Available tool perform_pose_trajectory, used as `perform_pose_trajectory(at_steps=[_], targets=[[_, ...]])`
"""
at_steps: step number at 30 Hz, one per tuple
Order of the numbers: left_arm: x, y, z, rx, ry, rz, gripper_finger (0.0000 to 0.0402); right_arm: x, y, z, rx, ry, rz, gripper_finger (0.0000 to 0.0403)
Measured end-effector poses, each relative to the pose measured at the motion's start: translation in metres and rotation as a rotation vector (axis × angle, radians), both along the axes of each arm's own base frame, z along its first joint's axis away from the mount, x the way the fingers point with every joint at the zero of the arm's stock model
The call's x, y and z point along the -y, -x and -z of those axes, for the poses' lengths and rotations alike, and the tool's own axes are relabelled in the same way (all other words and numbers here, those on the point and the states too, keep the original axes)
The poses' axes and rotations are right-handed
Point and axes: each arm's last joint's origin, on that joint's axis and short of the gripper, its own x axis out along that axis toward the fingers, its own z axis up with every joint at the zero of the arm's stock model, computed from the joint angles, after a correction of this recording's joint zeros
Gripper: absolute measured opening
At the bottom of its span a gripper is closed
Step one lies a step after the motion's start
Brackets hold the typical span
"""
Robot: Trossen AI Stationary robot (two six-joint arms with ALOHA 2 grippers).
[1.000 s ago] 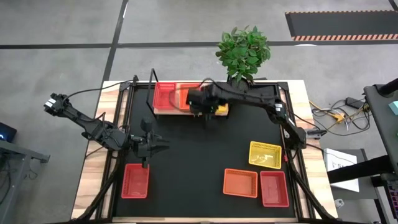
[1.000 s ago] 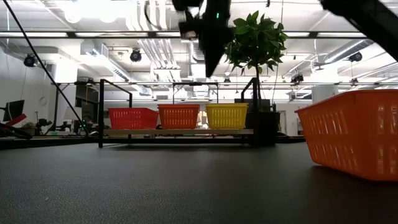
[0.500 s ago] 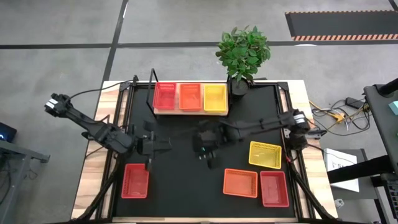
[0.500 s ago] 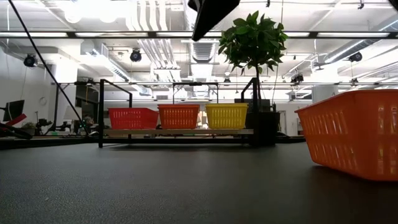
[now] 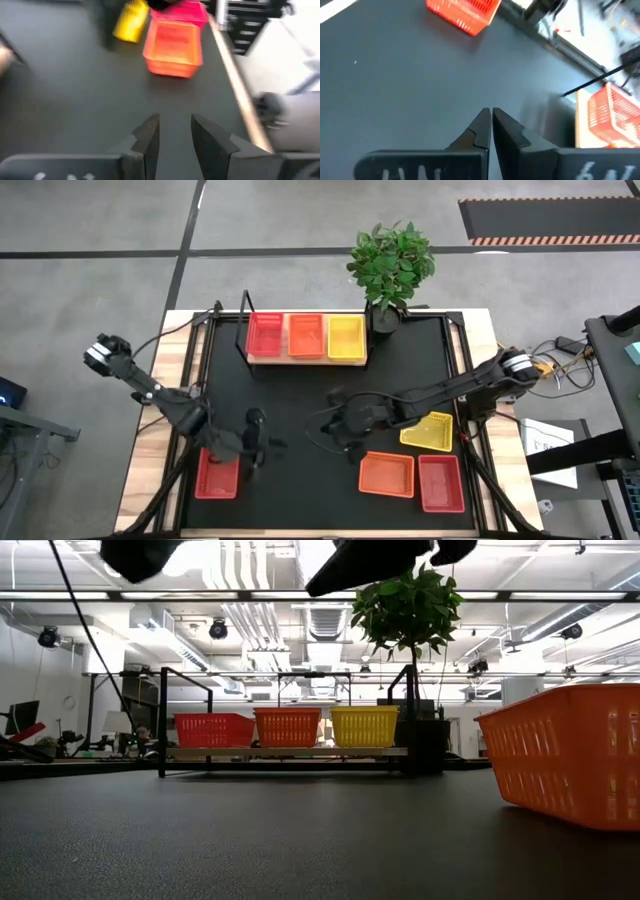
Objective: Stack baskets on shelf by color
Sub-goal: Stack the left red bin on top of the red bin on the shelf
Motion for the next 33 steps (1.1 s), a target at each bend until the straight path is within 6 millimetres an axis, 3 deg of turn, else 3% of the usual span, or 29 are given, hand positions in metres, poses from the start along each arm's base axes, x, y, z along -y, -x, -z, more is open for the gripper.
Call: perform_pose_trajectory(at_steps=[3,7,11,14,17,21,33], targets=[[0.017,-0.001,-0.008,-0.126,0.162,-0.025,0.0095,0.004,0.012,0.0,0.054,0.011,-0.016,0.0008],[0.036,-0.002,-0.023,-0.468,0.341,-0.152,0.0093,0.009,0.024,-0.006,0.116,0.011,-0.022,0.0009],[0.064,0.004,-0.023,-0.839,0.262,-0.095,0.0085,0.012,0.033,-0.01,0.16,0.014,-0.027,0.0009],[0.088,0.014,-0.016,-0.973,0.201,-0.057,0.0083,0.014,0.038,-0.012,0.173,0.011,-0.024,0.0009],[0.11,0.028,-0.01,-1.011,0.197,-0.059,0.0082,0.016,0.043,-0.014,0.183,0.017,-0.03,0.0009],[0.122,0.045,-0.003,-1.039,0.174,-0.05,0.0087,0.017,0.047,-0.013,0.178,0.029,-0.038,0.0009],[0.108,0.061,0.045,-1.102,-0.006,-0.062,0.0174,0.016,0.055,-0.007,0.094,-0.003,-0.013,0.0009]])
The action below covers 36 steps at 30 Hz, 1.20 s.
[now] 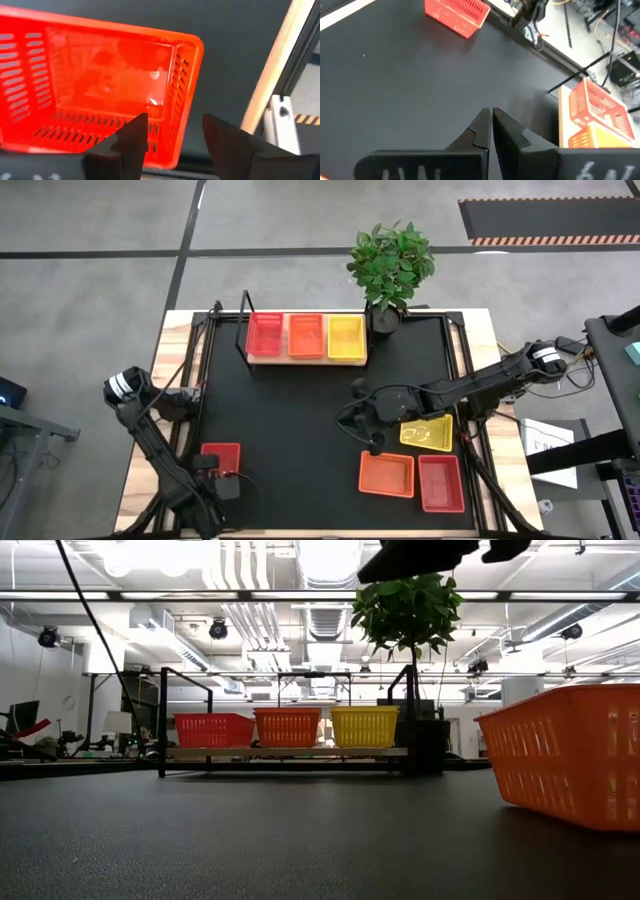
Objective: Stack baskets on shelf by color
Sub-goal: Stack the left red bin on top of the red bin on the shelf
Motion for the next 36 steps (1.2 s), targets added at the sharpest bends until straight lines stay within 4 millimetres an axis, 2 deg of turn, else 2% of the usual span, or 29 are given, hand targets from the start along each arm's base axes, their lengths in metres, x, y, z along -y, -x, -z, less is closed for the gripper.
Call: perform_pose_trajectory(at_steps=[5,8,10,14,16,21,24,30,36], targets=[[-0.002,0.0,0.022,0.039,0.02,0.032,0.0174,-0.001,0.002,0.003,-0.036,-0.003,0.004,0.0009],[-0.004,0.001,0.032,0.042,0.03,0.03,0.0156,-0.001,0.002,0.003,-0.039,-0.002,0.004,0.0009],[-0.003,0.001,0.033,0.047,0.043,0.03,0.0126,-0.001,0.003,0.004,-0.047,0.0,0.004,0.0009],[0.0,-0.004,0.025,0.06,0.077,0.022,0.0023,0.0,0.007,0.001,-0.063,-0.014,0.016,0.0009],[0.001,-0.01,0.017,0.065,0.093,0.006,0.0011,0.001,0.011,0.0,-0.076,-0.025,0.025,0.0009],[-0.012,-0.034,-0.015,0.052,0.073,-0.104,0.0003,0.0,0.013,-0.001,-0.078,-0.037,0.027,0.0009],[-0.02,-0.051,-0.039,0.099,0.088,-0.108,0.0002,0.0,0.013,-0.002,-0.075,-0.046,0.032,0.0009],[-0.037,-0.086,-0.096,0.365,0.069,0.053,0.0001,0.0,0.014,-0.002,-0.073,-0.042,0.029,0.0009],[-0.066,-0.103,-0.153,0.606,-0.117,0.266,0.0001,0.001,0.018,-0.005,-0.078,-0.026,0.019,0.0009]])
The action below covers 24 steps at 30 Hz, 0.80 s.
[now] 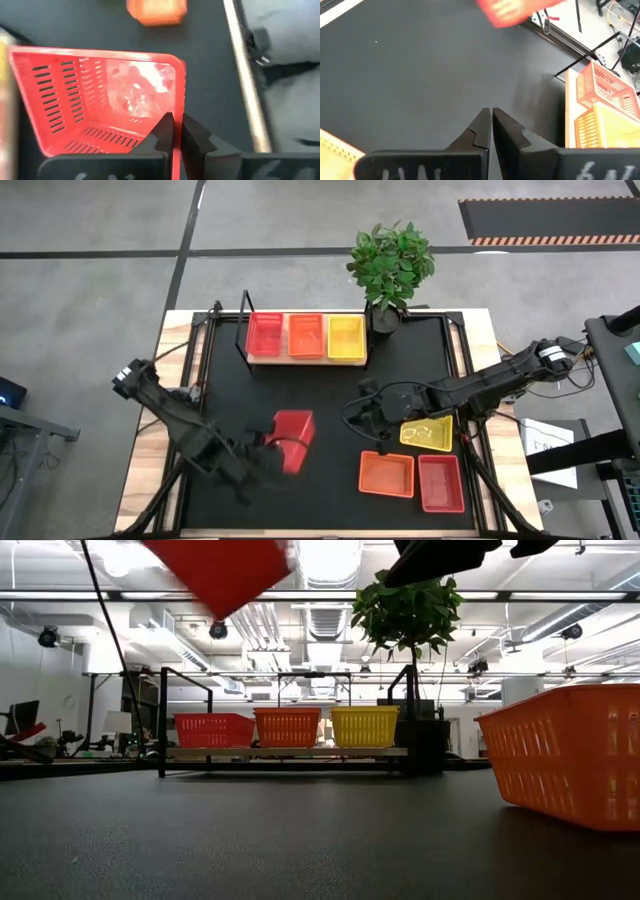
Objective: Stack baskets on shelf by color
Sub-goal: Stack the left red bin on top of the red bin on the shelf
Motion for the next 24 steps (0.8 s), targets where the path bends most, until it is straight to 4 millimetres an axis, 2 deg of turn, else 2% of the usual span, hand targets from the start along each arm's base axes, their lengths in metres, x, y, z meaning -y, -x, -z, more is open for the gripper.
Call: perform_pose_trajectory(at_steps=[4,7,15,20,24], targets=[[-0.032,-0.011,-0.02,0.046,-0.14,0.05,0.0001,0.002,0.006,-0.002,0.002,-0.004,-0.004,0.0009],[-0.065,-0.019,-0.021,-0.027,-0.226,0.036,0.0,0.003,0.013,-0.002,0.009,-0.008,-0.006,0.0009],[-0.17,-0.031,0.011,-0.315,-0.417,-0.064,0.0,0.007,0.034,-0.006,0.044,-0.055,0.009,0.0009],[-0.234,-0.031,0.037,-0.416,-0.437,-0.13,0.0,0.009,0.041,-0.004,0.048,-0.055,0.003,0.0009],[-0.272,-0.025,0.056,-0.458,-0.428,-0.202,0.0,0.01,0.045,-0.001,0.043,-0.056,0.005,0.0009]])
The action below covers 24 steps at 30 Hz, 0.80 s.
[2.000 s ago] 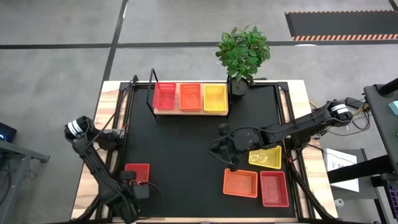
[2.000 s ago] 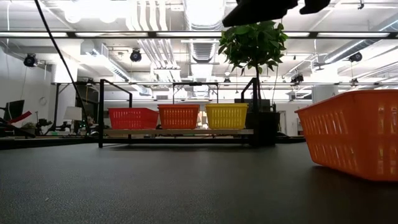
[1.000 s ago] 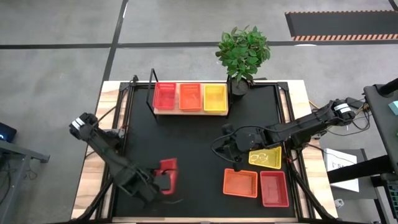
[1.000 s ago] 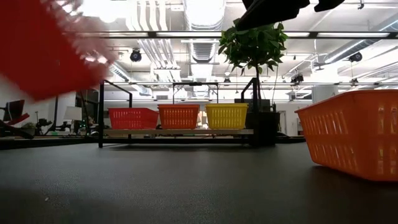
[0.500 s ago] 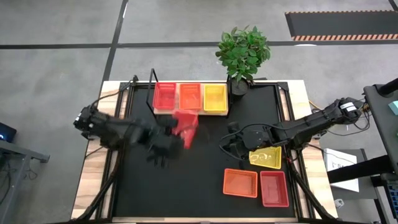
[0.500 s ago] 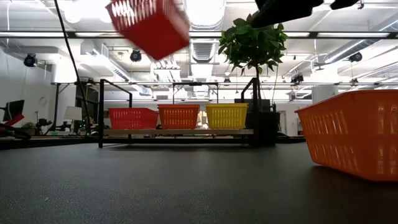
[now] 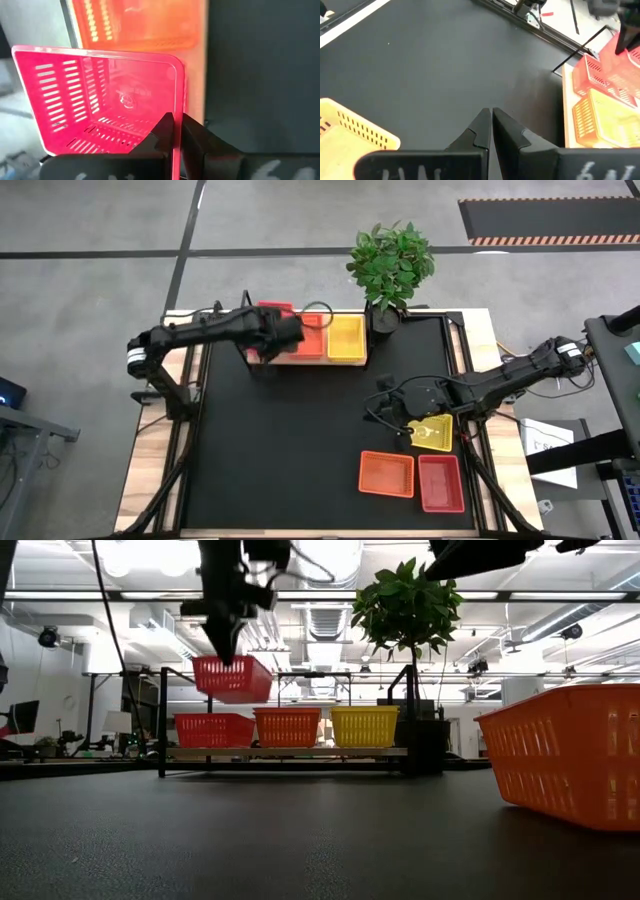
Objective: Stack baskets on shelf by color
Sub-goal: Stack the left red bin on top of the red bin on the shelf
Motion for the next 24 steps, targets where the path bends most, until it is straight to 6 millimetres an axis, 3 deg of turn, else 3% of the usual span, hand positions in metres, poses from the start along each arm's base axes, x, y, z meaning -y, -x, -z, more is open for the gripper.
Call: perform_pose_trajectory(at_steps=[7,20,24], targets=[[-0.026,0.007,0.014,-0.008,0.0,-0.043,0.0,0.0,0.0,-0.001,0.009,-0.003,0.001,0.0009],[-0.026,0.011,0.031,-0.074,0.021,-0.02,0.0001,0.0,0.0,-0.002,0.018,-0.021,0.012,0.0009],[-0.026,0.011,0.033,-0.08,0.023,-0.02,0.0018,0.0,0.0,-0.002,0.018,-0.027,0.016,0.0009]])
